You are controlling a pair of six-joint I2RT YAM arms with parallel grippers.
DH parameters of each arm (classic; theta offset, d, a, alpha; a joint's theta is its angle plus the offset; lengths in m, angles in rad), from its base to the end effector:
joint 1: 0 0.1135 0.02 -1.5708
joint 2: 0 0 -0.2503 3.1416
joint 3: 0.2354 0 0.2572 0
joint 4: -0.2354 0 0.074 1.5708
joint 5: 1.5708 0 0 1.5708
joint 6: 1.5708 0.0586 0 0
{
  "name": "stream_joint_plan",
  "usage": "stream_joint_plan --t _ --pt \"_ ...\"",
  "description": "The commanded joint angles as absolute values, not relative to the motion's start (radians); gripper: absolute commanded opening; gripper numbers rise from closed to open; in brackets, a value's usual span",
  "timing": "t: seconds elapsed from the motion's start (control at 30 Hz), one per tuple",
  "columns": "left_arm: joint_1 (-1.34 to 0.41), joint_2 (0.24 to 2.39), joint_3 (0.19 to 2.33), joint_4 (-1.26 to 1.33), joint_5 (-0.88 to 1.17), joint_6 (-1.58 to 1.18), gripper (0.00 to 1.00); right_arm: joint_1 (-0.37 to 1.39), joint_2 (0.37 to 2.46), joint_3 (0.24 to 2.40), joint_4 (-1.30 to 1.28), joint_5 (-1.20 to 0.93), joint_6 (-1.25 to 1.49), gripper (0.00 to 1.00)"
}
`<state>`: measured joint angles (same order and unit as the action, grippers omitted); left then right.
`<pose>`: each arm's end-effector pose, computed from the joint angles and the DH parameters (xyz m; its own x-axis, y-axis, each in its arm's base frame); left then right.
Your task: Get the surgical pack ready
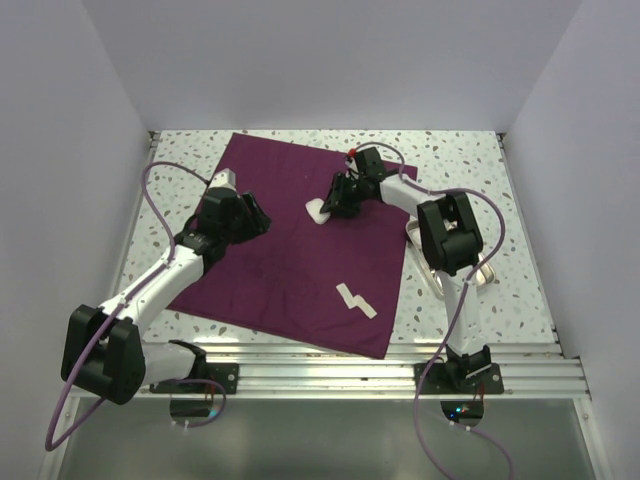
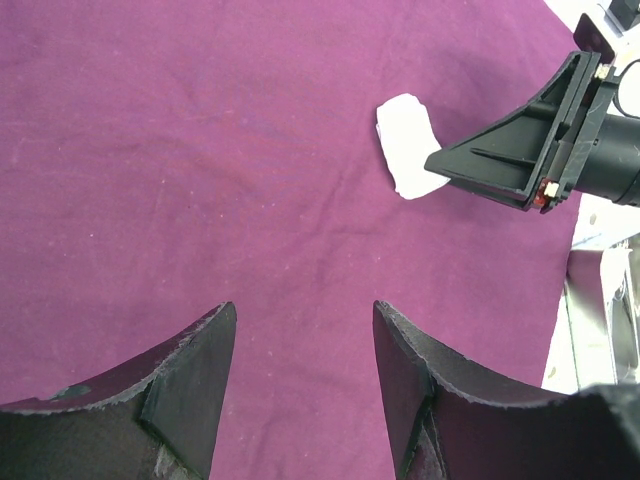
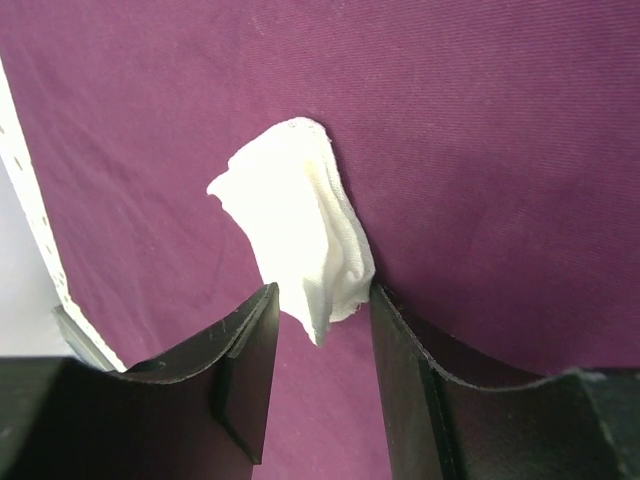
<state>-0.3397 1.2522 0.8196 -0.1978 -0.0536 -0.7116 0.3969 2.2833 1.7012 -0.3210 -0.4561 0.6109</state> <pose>0.2847 -0.0973 0.2227 -0.6115 -0.4755 -0.6324 -0.1419 0.8522 -0.5036 0.4548 0.2186 0.1161 -0.9366 0.1658 -0.3088 -0.0749 0.7660 0.6385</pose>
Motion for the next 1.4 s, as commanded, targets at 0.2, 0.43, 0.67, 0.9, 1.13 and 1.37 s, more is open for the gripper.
stream_joint_plan --t 0.2,0.43,0.67,0.9,1.13,1.37 --pt "-0.331 1.244 0.810 -0.150 -0.041 -0.684 0.61 0.382 2.250 1.698 -0.371 -0.416 0.572 0.46" --pt "-0.331 1.238 0.811 -0.156 -0.043 -0.683 0.61 0.383 2.310 1.726 -0.354 -0.439 0.595 0.49" --pt "-0.331 1.235 0.811 -0.158 -0.041 -0.683 0.61 0.383 2.342 1.749 -0.365 -0.443 0.606 0.51" --pt "-0.331 1.236 0.808 -0.153 -0.038 -0.683 0.61 0.382 2.353 1.753 -0.371 -0.454 0.609 0.39" --pt "-0.331 1.232 0.807 -0.155 -0.038 -0.681 0.61 0.383 2.364 1.758 -0.368 -0.471 0.606 0.38" --pt "-0.331 1.229 0.807 -0.155 -0.038 -0.680 0.61 0.383 2.376 1.770 -0.380 -0.491 0.586 0.38"
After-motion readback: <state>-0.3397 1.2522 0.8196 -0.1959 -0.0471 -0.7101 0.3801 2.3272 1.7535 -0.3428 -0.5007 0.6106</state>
